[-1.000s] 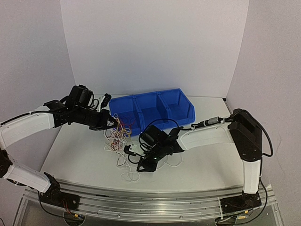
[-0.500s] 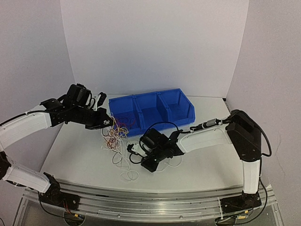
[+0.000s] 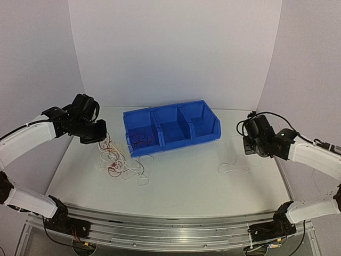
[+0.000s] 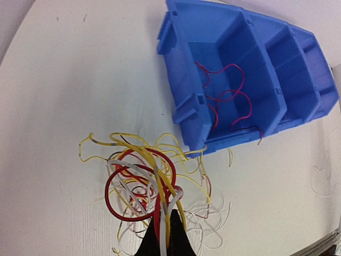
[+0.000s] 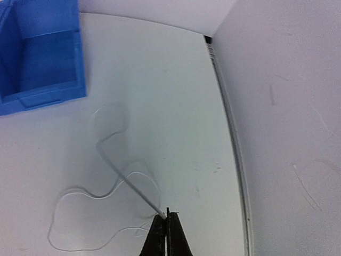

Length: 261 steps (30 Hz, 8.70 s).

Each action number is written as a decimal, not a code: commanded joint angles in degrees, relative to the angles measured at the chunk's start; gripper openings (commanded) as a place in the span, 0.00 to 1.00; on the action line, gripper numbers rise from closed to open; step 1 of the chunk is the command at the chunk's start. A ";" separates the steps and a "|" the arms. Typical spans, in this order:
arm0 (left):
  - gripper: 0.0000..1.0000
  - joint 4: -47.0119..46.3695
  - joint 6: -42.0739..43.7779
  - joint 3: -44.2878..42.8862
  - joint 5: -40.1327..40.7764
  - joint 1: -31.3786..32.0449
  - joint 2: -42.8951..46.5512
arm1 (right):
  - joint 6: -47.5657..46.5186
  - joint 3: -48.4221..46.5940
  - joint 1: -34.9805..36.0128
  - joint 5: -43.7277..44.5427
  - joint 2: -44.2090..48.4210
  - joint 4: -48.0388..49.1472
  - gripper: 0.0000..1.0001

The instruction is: Untangle the cables

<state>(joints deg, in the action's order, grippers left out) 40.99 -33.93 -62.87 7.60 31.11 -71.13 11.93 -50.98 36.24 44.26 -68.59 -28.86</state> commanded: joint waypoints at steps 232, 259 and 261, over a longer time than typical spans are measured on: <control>0.98 -64.73 -11.24 8.15 13.41 39.17 -29.59 | 31.26 -20.15 19.69 -37.87 -10.72 2.57 0.00; 0.93 -61.45 -14.93 4.73 15.85 39.92 -33.75 | 29.89 -21.08 19.65 -38.56 -11.35 -0.50 0.00; 0.90 -58.26 -17.86 2.15 17.49 39.72 -35.74 | 30.24 -20.89 19.63 -39.33 -10.98 -0.46 0.00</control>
<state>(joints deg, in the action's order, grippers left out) -23.18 -45.58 -54.32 19.93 70.98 -103.18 41.03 -70.52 55.68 6.94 -81.23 -29.30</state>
